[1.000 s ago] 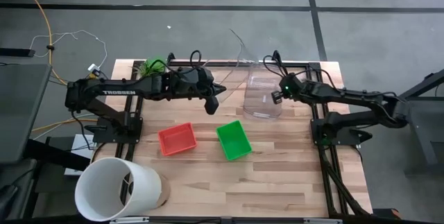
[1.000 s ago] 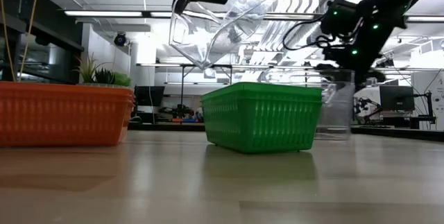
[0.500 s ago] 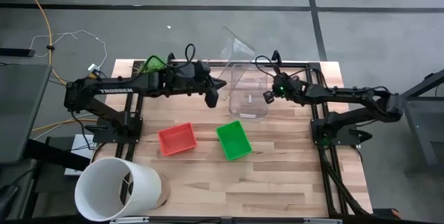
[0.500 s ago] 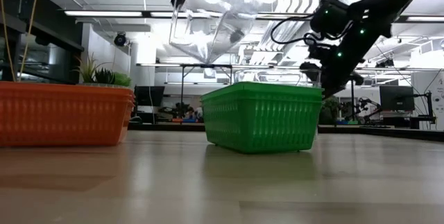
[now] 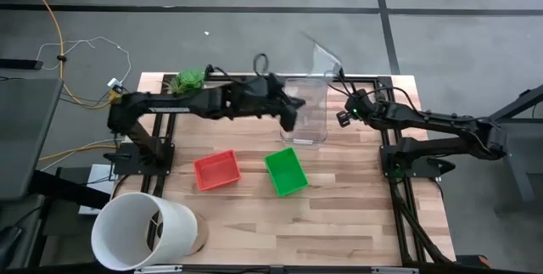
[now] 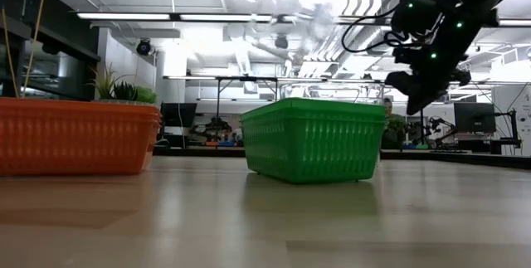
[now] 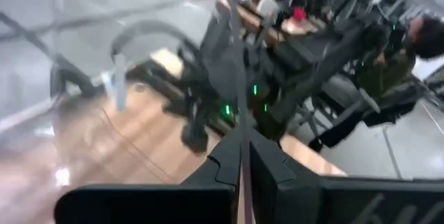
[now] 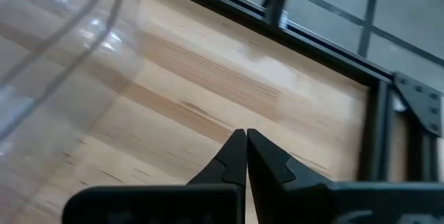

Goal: Stack baskets by color
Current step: Stack the left transparent bin on top of the right transparent bin, then return to Home Position

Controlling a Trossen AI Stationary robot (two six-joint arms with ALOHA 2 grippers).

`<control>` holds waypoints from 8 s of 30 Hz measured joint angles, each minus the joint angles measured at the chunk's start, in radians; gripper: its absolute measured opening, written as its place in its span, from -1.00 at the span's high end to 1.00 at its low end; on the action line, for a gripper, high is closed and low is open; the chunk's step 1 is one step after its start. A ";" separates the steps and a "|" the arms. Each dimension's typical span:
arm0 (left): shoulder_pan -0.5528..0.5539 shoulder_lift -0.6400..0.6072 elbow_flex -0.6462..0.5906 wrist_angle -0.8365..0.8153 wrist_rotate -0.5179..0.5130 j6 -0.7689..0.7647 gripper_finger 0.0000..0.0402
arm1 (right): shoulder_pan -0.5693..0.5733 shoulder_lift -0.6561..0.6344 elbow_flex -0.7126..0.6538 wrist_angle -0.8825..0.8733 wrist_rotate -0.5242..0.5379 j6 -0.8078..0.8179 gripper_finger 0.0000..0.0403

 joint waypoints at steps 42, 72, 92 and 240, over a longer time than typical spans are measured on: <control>-0.057 0.238 0.017 -0.201 -0.341 -0.034 1.00 | 0.001 -0.124 0.000 -0.149 0.022 0.034 1.00; -0.014 0.238 0.017 -0.661 -0.269 0.101 1.00 | 0.001 -0.124 0.000 -0.149 0.030 0.024 1.00; 0.005 0.237 0.062 -0.660 -0.268 0.258 0.41 | 0.001 -0.124 0.000 -0.149 0.030 0.024 1.00; -0.135 -1.647 -1.559 0.221 0.158 0.476 1.00 | 0.436 -0.511 -0.146 0.501 -0.568 -0.237 1.00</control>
